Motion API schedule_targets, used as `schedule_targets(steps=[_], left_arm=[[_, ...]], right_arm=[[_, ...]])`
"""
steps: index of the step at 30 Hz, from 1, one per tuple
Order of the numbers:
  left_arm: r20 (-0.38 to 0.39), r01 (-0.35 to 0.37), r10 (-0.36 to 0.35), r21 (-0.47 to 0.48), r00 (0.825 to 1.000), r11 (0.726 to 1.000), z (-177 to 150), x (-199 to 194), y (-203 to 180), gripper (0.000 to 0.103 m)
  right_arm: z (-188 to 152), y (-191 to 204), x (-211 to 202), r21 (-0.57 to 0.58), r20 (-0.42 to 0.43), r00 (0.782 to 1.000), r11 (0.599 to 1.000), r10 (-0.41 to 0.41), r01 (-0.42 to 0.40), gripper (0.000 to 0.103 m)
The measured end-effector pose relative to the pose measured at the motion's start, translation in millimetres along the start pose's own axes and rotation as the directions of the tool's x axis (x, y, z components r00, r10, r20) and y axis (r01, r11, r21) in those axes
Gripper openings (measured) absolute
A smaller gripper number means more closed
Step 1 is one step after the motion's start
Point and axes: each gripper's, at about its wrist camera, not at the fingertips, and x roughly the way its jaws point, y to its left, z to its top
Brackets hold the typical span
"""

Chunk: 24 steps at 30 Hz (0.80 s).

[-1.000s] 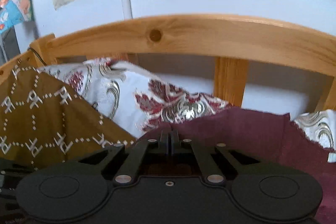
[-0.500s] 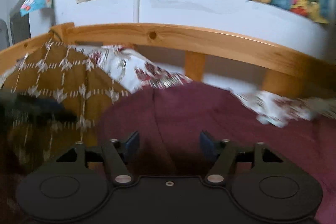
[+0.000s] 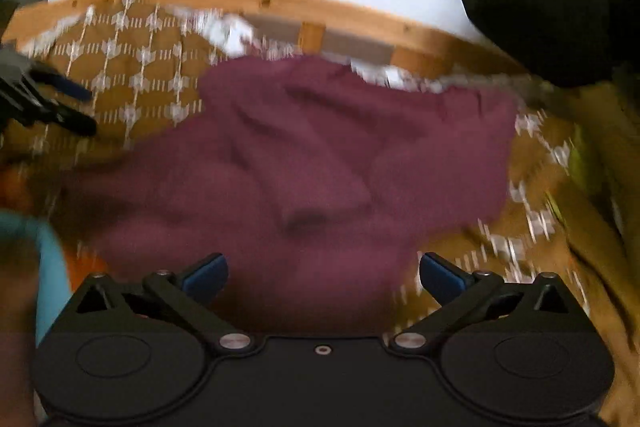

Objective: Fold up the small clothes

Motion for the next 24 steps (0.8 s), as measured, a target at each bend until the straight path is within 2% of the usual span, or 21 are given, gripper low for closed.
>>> schedule_targets(steps=[4, 8, 11, 16, 20, 22, 24], left_arm=[[-0.076, 0.032, -0.023, 0.124, 0.997, 0.992, -14, 4, -19, 0.102], [-0.159, -0.005, 0.037, 0.197, 0.987, 0.98, -24, 22, -33, 0.102], [-0.194, -0.066, 0.121, 0.269, 0.974, 0.961, -29, 38, -41, 0.103], [-0.168, -0.092, 0.146, 0.296, 0.975, 0.951, -24, 47, -43, 0.103], [-0.15, -0.145, 0.198, 0.305, 0.969, 0.941, -15, 51, -36, 0.088], [-0.142, -0.16, 0.205, 0.277, 0.968, 0.947, -9, 51, -29, 0.078], [-0.126, -0.174, 0.212, 0.258, 0.969, 0.95, -5, 49, -23, 0.057]], right_arm=[[-30, 14, -8, -0.064, -0.096, 0.995, 0.998, -0.029, 0.023, 0.102], [-53, 34, -2, -0.156, -0.206, 0.978, 0.988, -0.039, 0.007, 0.102], [-58, 38, 4, -0.165, -0.216, 0.975, 0.986, -0.056, 0.02, 0.102], [-59, 37, 19, -0.152, -0.211, 0.974, 0.987, -0.08, 0.049, 0.102], [-59, 26, 28, -0.072, -0.201, 0.978, 0.996, -0.063, 0.049, 0.102], [-58, 23, 30, -0.049, -0.196, 0.979, 0.998, -0.055, 0.047, 0.102], [-58, 23, 29, -0.048, -0.186, 0.981, 0.998, -0.058, 0.05, 0.102]])
